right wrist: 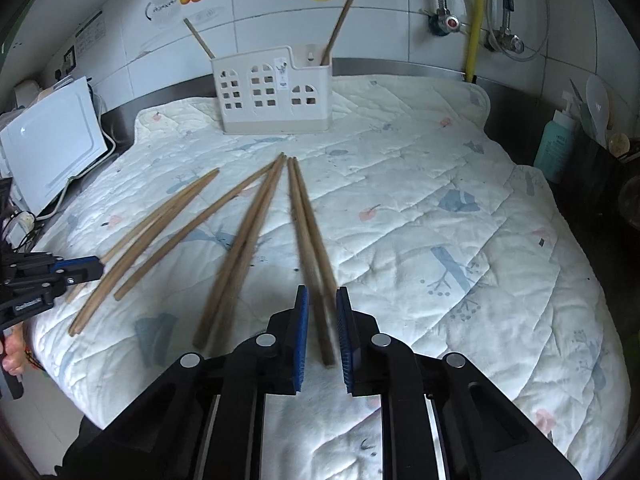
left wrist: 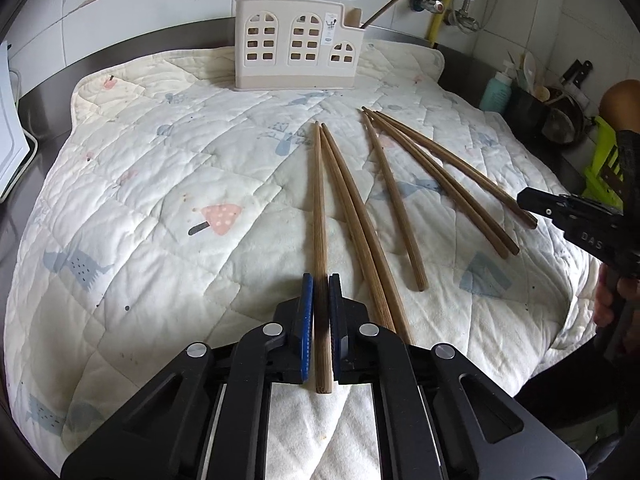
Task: Organize utensils
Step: 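Close the left gripper on another chopstick while the right gripper grasps a chopstick too, then raise the left gripper's chopstick over the holder while the right gripper carries its chopstick there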
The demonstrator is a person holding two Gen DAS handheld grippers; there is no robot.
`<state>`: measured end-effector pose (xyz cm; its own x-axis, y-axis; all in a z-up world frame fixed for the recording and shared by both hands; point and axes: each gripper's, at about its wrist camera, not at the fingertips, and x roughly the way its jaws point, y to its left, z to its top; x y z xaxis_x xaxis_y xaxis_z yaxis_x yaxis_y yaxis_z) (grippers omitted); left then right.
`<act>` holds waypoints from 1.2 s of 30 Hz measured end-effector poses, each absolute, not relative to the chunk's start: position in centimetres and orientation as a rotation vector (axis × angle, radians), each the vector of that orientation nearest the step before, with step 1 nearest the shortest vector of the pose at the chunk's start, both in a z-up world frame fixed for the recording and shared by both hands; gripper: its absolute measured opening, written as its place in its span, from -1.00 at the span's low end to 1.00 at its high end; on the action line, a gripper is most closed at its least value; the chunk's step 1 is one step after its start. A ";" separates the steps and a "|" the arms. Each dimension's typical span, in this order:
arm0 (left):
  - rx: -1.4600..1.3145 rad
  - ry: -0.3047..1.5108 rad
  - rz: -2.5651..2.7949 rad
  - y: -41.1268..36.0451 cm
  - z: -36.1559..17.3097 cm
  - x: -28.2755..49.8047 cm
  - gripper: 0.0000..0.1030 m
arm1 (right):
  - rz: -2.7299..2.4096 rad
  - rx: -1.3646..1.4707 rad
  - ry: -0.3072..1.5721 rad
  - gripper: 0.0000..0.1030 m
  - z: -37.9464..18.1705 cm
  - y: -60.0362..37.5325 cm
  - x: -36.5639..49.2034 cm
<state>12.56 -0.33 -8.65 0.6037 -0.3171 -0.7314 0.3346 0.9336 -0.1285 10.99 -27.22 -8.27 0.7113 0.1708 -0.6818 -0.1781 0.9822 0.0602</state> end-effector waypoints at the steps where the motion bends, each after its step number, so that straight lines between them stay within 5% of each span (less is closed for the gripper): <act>1: 0.022 0.842 -0.379 -0.3 -8.6 12.6 -0.89 | 0.192 -0.004 0.759 -0.75 -8.4 -27.4 11.2; 24: 0.020 0.863 -0.386 -0.3 -9.0 13.0 -0.88 | 0.225 -0.078 0.788 -0.83 -9.5 -27.4 13.3; 36: -0.012 0.786 -0.395 0.2 -6.7 12.1 -0.89 | 0.239 -0.049 0.663 -0.88 -4.0 -27.2 11.1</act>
<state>12.09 0.22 -6.68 0.6375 -0.3506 -0.6860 0.3420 0.9267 -0.1557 11.15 -27.20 -4.05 0.7615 0.2042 -0.6151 -0.2351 0.9715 0.0314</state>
